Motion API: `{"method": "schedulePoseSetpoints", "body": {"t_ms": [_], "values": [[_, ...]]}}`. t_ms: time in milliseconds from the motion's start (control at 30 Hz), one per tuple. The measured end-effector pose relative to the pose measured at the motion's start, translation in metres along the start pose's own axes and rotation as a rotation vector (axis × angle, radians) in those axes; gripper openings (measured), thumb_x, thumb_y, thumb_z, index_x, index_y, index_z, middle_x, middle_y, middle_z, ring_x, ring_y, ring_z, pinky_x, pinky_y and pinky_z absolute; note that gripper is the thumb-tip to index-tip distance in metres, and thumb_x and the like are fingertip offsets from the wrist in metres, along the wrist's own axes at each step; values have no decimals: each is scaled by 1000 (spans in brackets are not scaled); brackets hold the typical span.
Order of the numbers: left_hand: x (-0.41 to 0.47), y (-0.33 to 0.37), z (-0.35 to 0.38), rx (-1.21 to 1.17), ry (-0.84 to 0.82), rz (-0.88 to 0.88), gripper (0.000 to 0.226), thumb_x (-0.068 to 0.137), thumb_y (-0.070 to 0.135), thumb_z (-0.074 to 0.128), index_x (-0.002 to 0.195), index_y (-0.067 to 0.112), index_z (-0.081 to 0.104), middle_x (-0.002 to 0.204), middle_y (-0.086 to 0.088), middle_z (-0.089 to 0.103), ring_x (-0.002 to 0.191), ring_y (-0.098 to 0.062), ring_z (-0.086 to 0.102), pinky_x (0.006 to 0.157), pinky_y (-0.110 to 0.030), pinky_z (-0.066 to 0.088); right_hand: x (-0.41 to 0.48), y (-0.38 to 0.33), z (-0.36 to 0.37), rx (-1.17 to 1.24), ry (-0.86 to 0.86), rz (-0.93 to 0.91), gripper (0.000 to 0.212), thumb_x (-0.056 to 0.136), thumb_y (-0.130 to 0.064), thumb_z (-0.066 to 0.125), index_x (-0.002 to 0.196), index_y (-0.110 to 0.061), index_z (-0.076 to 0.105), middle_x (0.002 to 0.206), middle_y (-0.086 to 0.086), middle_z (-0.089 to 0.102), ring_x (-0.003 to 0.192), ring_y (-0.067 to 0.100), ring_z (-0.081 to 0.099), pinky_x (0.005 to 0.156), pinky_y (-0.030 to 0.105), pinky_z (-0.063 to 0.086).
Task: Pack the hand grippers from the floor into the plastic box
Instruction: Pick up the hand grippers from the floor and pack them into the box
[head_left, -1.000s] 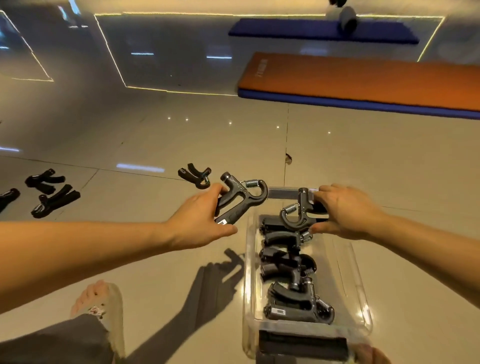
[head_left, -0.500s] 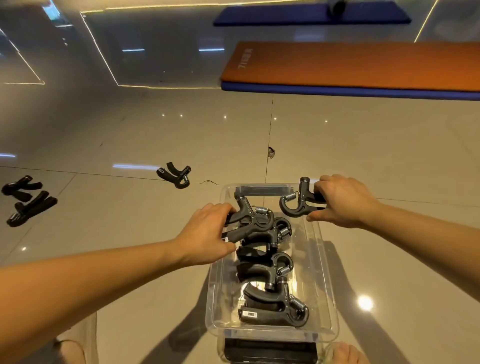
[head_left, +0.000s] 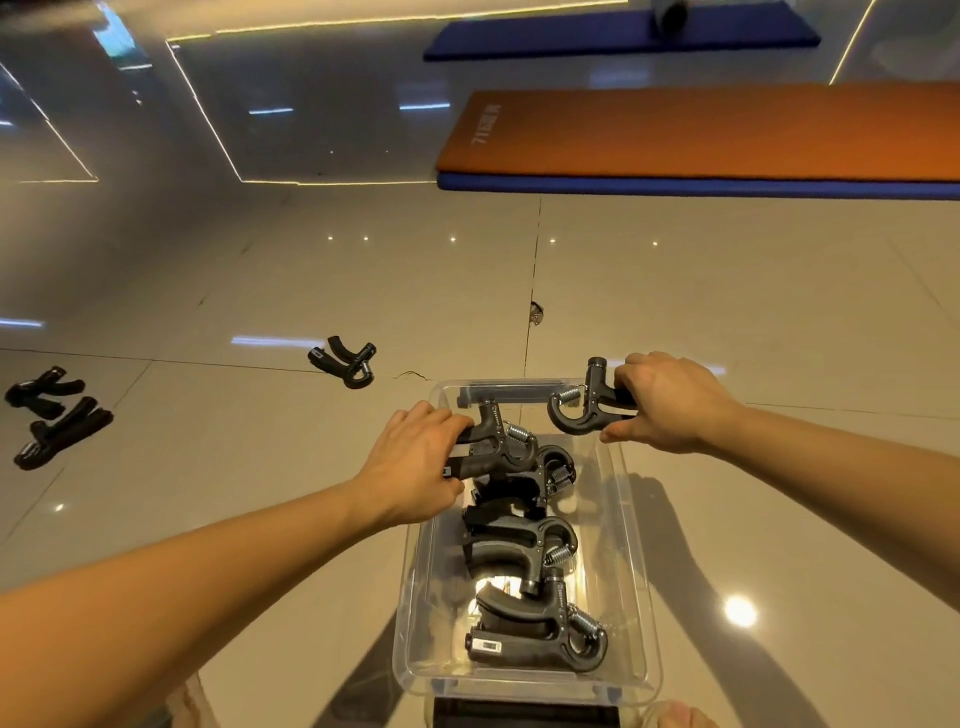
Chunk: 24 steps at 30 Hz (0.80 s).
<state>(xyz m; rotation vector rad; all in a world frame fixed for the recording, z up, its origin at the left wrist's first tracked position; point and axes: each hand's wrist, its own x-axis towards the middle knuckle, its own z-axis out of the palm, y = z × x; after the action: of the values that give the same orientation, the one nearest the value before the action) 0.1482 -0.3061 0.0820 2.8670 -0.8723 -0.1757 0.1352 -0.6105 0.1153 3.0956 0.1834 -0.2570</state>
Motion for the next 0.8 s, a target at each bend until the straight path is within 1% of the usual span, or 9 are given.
{"method": "schedulePoseSetpoints", "body": {"t_ms": [167, 267, 333, 400, 467, 533, 633, 700, 800], "values": [[10, 10, 6, -84, -65, -33, 62, 79, 40, 76, 134, 27, 51, 118, 7, 60, 109, -15, 49, 97, -33, 38, 9, -1, 2, 11, 16, -8, 53, 76, -70, 70, 91, -24, 49, 95, -3, 54, 87, 19, 47, 70, 33, 36], [10, 18, 14, -11, -31, -61, 59, 75, 40, 80, 123, 25, 49, 105, 5, 59, 99, -18, 54, 88, -31, 43, 9, -3, 4, -4, -2, -16, 52, 76, -70, 69, 91, -24, 49, 94, -4, 52, 86, 19, 46, 70, 33, 35], [15, 22, 17, -40, -30, -72, 59, 74, 48, 83, 117, 23, 51, 101, 5, 59, 93, -17, 55, 82, -30, 46, 9, -2, 5, -3, -5, -13, 53, 76, -71, 69, 91, -24, 49, 94, -4, 52, 86, 18, 46, 70, 33, 37], [21, 27, 18, -168, -65, -94, 58, 71, 60, 82, 109, 23, 57, 97, 7, 62, 88, -14, 58, 77, -31, 51, 9, -1, 5, 7, -6, -8, 53, 76, -71, 69, 91, -24, 48, 95, -3, 53, 86, 18, 47, 69, 32, 37], [27, 31, 18, -384, -109, -123, 52, 75, 66, 76, 104, 25, 63, 91, 9, 65, 82, -12, 61, 71, -32, 54, 9, 1, 5, 16, -10, 2, 53, 76, -70, 70, 90, -24, 48, 95, -3, 53, 85, 19, 47, 67, 32, 35], [33, 34, 17, -566, -116, -161, 40, 86, 60, 69, 106, 26, 66, 90, 8, 67, 81, -10, 64, 69, -30, 52, 10, 4, 6, 24, -13, 16, 53, 76, -70, 70, 90, -24, 48, 95, -3, 54, 85, 20, 47, 67, 32, 35], [42, 34, 19, -624, -96, -202, 22, 99, 42, 59, 105, 23, 69, 87, 3, 68, 80, -15, 63, 72, -39, 53, 12, 10, 7, 23, -15, 30, 54, 76, -71, 69, 91, -24, 50, 97, -2, 55, 88, 20, 49, 67, 32, 35], [50, 35, 23, -656, -107, -260, 18, 101, 34, 58, 105, 22, 70, 86, 0, 70, 79, -18, 65, 77, -41, 54, 14, 14, 7, 31, -15, 44, 54, 75, -72, 69, 92, -24, 50, 97, -3, 55, 87, 19, 49, 67, 32, 36], [59, 39, 32, -834, -146, -369, 11, 97, 24, 65, 105, 22, 73, 91, -2, 72, 83, -18, 66, 73, -34, 53, 16, 18, 8, 45, -14, 57, 54, 75, -72, 69, 90, -24, 51, 95, -4, 54, 87, 19, 49, 67, 32, 35]]}}
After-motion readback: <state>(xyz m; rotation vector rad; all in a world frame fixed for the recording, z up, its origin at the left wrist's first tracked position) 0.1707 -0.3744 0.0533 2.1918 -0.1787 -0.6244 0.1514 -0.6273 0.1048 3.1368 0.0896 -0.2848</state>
